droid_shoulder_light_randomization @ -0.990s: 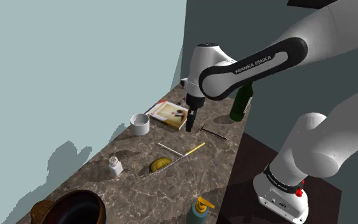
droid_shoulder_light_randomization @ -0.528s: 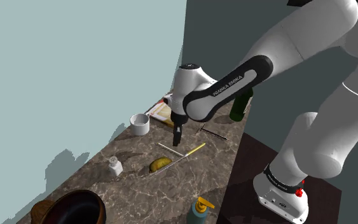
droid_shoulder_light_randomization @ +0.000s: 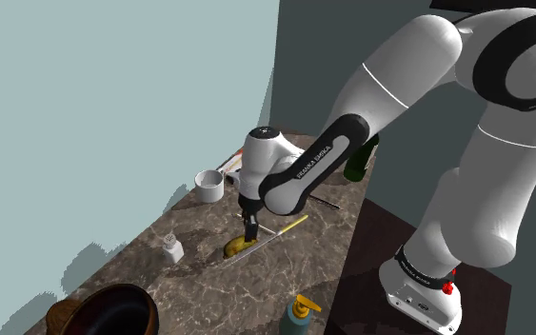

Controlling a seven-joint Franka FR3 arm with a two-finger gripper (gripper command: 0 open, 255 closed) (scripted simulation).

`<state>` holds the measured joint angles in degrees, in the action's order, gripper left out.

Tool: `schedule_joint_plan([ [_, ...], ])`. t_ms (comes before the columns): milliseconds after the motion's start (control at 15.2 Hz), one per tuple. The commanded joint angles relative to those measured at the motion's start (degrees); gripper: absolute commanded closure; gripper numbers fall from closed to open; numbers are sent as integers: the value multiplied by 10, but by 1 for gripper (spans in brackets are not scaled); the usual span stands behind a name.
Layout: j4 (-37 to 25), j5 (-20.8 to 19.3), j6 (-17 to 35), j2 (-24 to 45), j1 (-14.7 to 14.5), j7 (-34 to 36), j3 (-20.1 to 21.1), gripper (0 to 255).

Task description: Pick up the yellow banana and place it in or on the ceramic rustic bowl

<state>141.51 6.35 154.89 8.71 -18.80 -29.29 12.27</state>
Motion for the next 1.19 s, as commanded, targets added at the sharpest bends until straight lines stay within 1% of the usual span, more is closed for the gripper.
schedule_joint_plan([
  [0, -2, -5, 17, 18, -2, 1, -1, 0],
  [264, -8, -15, 50, 57, -7, 8, -6, 0],
  [792, -8, -15, 50, 57, -8, 8, -6, 0],
  [858, -8, -15, 50, 57, -8, 8, -6, 255],
  [1122, -8, -15, 50, 58, -8, 8, -6, 255],
])
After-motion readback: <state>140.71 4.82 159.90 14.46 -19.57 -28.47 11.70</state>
